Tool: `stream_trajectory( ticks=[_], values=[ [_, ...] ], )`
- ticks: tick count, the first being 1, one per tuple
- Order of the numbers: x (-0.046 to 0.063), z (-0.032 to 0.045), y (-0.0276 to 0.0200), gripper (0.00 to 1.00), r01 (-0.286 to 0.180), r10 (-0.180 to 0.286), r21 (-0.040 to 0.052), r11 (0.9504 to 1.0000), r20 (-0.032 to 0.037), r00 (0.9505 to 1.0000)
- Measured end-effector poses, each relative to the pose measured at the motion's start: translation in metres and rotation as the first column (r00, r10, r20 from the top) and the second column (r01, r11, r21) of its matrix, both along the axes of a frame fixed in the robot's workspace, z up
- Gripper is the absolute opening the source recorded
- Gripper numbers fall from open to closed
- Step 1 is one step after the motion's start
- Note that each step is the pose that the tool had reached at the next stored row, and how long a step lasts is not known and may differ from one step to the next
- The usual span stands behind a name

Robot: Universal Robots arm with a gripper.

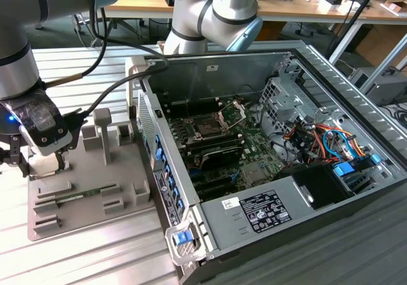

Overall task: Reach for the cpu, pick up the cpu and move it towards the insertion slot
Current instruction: 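Pick up the cpu and move it towards the insertion slot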

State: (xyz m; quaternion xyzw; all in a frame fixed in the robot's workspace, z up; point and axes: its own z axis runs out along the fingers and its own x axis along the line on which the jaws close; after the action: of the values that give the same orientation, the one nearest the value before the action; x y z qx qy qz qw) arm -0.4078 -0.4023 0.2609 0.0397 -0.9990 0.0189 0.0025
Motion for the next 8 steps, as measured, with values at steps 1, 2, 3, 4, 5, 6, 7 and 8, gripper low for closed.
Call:
stream_trajectory(
  ticks=[1, 2, 3, 4, 5, 6, 7, 8],
  values=[
    [0.0, 0.0002, 0.0, 0.55, 0.0, 0.0, 0.0, 1.0, 0.0, 1.0],
    [0.0, 0.0004, 0.0, 0.55, 0.0, 0.0, 0.0, 1.0, 0.0, 1.0],
    [0.0, 0.0006, 0.0, 0.55, 0.0, 0.0, 0.0001, 1.0, 0.0, 1.0],
    [0.0, 0.0006, 0.0, 0.55, 0.0, 0.0, 0.0001, 1.0, 0.0001, 1.0],
    [0.0, 0.0009, 0.0, 0.55, 0.0, 0.0, 0.0001, 1.0, 0.0, 1.0],
    [0.0, 0.0012, 0.0, 0.55, 0.0, 0.0, 0.0001, 1.0, 0.0, 1.0],
    [0.0, 0.0015, 0.0, 0.55, 0.0, 0.0, 0.0001, 1.0, 0.0, 1.0],
    [0.0, 0.0017, 0.0, 0.55, 0.0, 0.0, 0.0001, 1.0, -0.0001, 1.0]
  ],
)
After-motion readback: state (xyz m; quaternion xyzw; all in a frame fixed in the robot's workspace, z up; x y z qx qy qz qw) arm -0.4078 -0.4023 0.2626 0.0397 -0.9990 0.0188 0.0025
